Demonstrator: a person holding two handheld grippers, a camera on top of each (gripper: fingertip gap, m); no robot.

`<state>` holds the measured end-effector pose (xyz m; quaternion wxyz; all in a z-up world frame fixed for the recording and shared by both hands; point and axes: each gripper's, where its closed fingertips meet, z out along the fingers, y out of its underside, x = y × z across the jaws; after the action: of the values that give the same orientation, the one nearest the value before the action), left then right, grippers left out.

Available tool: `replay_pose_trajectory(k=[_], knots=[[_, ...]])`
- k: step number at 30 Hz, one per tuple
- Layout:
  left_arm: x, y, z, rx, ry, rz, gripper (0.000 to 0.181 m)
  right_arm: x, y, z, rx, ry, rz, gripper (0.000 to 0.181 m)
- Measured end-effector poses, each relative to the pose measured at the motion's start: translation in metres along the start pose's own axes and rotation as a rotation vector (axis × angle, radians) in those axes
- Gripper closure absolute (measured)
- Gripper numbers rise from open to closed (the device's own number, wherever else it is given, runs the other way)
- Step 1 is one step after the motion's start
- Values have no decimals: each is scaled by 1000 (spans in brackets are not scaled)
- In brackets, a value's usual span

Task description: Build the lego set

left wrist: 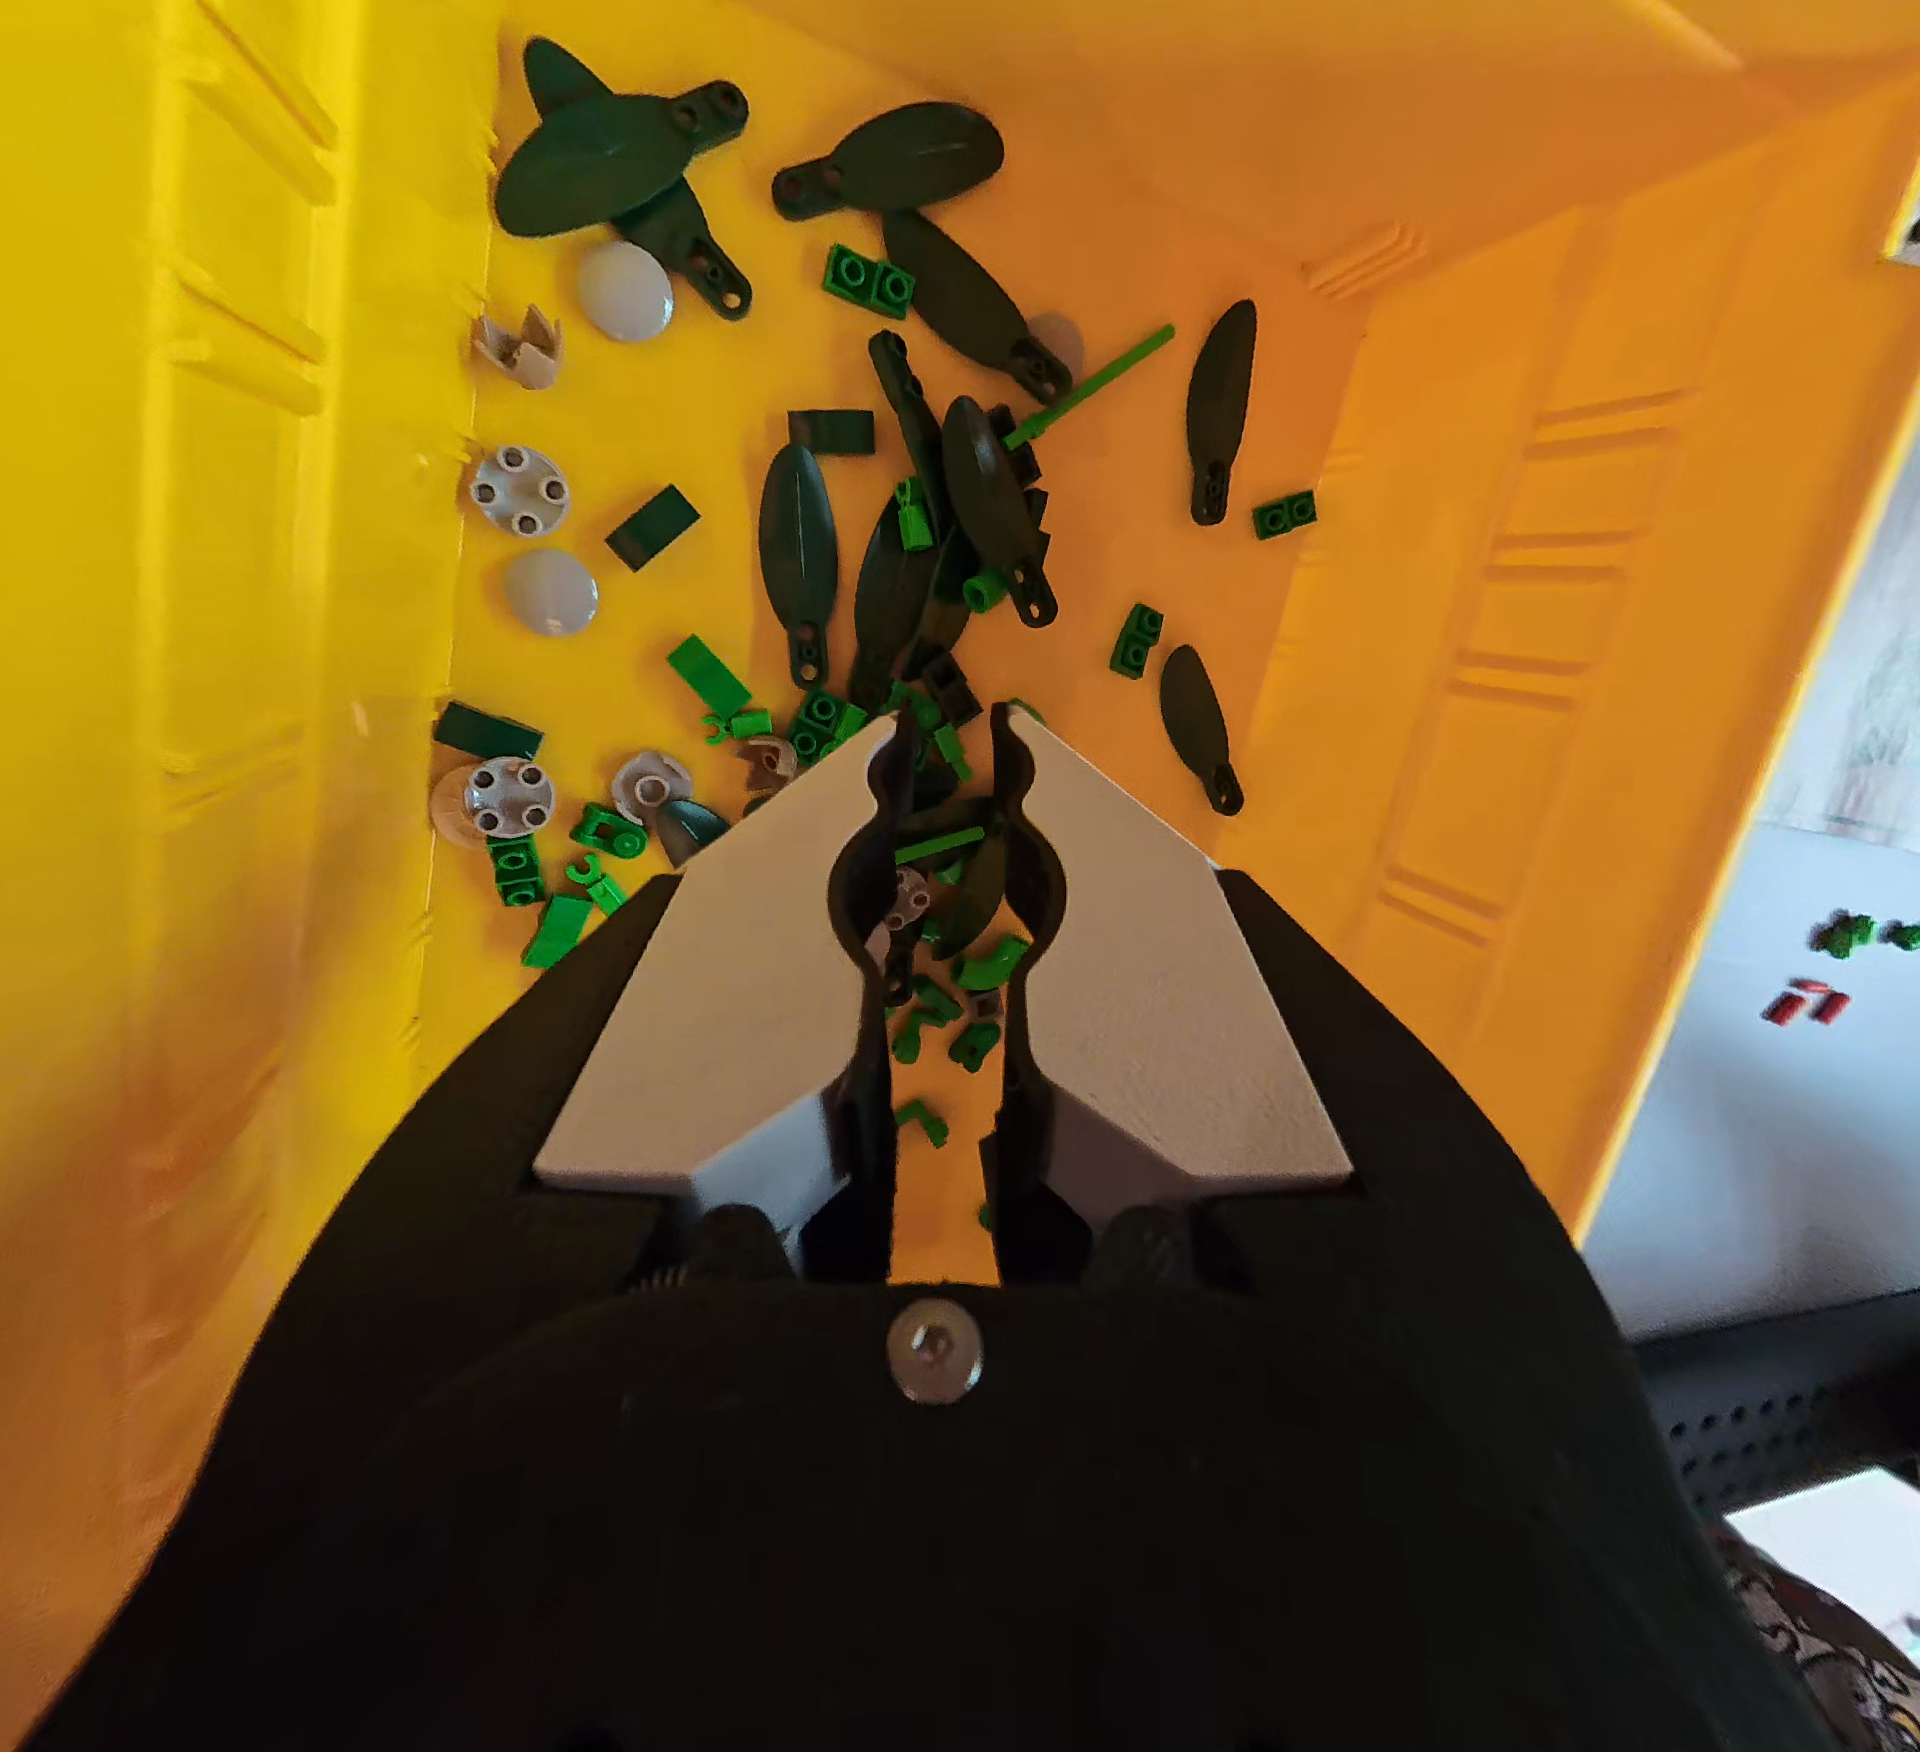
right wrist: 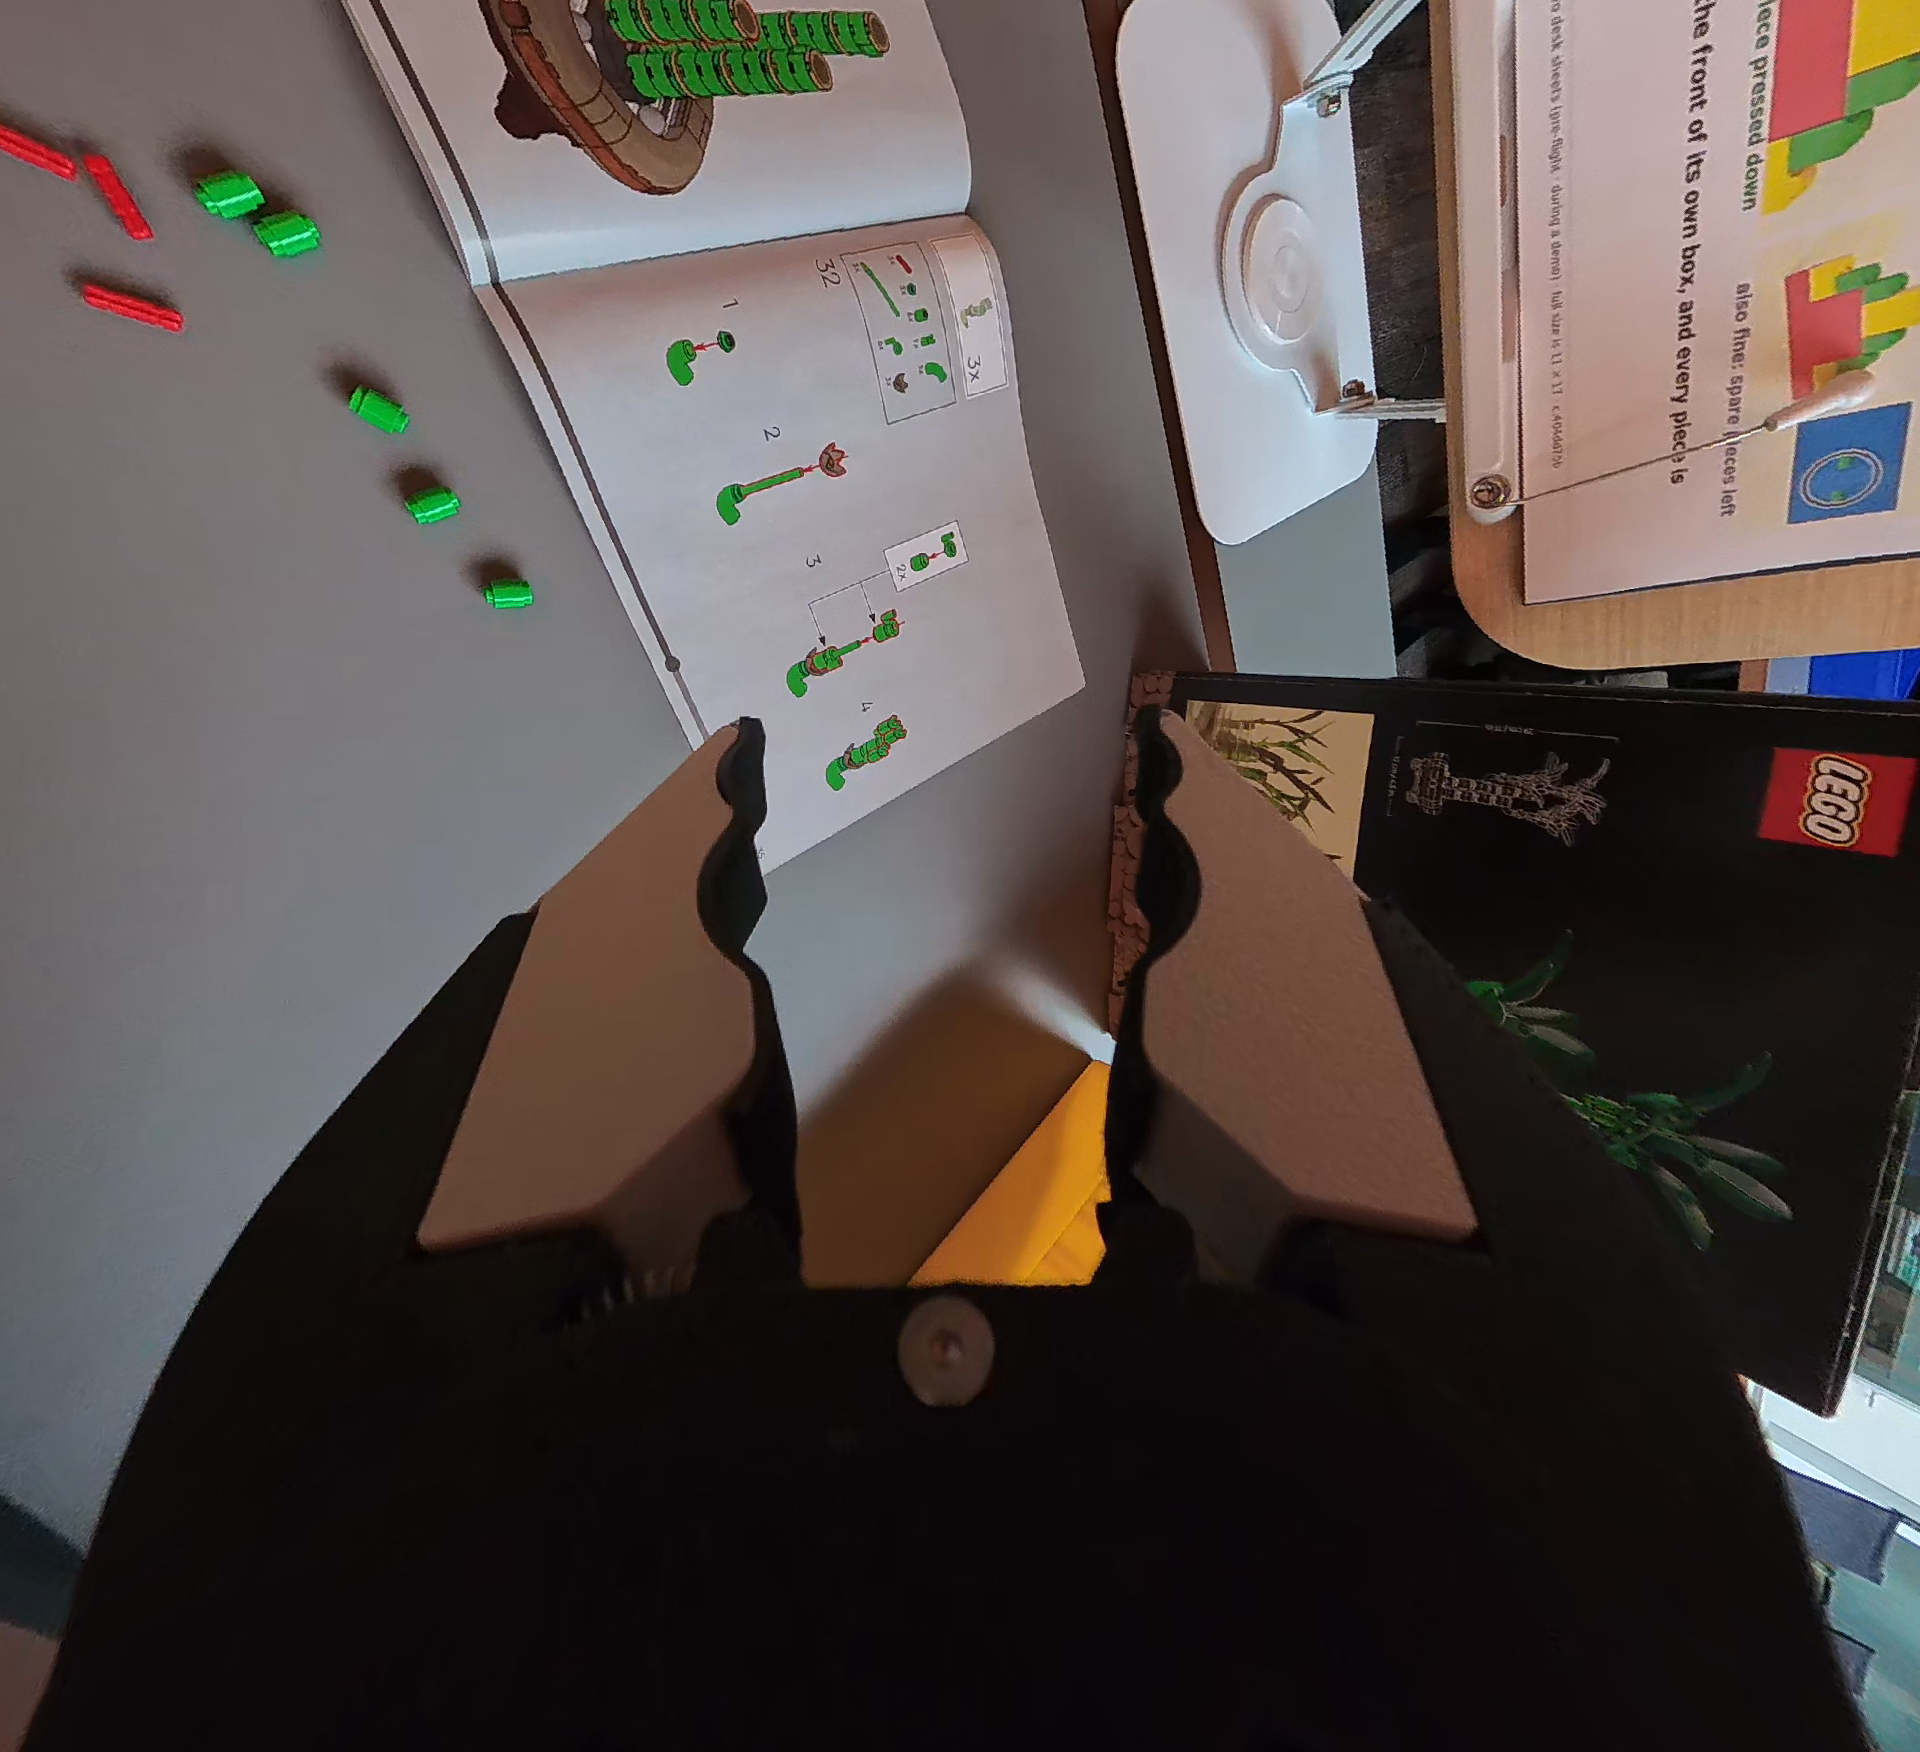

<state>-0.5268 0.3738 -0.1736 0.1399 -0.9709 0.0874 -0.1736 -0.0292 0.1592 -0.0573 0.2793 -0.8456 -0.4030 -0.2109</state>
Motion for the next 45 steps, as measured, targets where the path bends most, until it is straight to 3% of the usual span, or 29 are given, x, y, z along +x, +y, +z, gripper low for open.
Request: replay_pose_trajectory(k=[11, 45], knots=[[6, 21, 20, -157, -46, 24, 169, 1, 1, 0, -3, 2, 1, 110], [-1, 18, 27, -166, -116, 89, 176, -2, 2, 4, -14, -8, -10, 110]])
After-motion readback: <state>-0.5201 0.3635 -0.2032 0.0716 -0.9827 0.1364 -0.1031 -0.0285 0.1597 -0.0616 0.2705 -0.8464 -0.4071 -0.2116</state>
